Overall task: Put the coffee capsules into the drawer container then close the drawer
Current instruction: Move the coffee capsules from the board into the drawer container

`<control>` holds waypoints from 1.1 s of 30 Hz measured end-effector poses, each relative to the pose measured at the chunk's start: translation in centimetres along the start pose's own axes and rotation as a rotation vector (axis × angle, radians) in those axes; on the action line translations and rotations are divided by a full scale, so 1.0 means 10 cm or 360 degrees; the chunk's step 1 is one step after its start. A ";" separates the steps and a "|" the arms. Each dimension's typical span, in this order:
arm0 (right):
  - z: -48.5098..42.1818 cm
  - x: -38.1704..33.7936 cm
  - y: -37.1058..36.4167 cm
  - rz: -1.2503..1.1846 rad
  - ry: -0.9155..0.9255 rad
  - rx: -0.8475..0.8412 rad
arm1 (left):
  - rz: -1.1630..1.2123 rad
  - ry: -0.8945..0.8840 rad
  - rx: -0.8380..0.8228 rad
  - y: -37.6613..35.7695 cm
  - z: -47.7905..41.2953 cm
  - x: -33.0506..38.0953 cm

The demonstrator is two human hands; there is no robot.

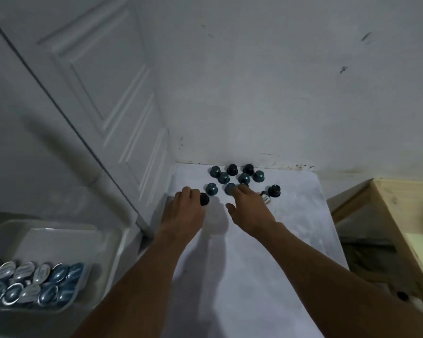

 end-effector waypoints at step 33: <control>-0.90 -0.03 -0.07 -0.0001 0.0014 -0.0058 | 0.0355 0.0106 -0.0015 -0.14 -0.67 -0.26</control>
Point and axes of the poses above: each hand's wrist, its own z-axis away from the middle knuckle, its own y-axis out of the back of the hand, x = y × z, the point moved 10 cm from there along -z, towards the middle knuckle, and after that the axes turned 14 degrees about -x, right-handed, at the moved point
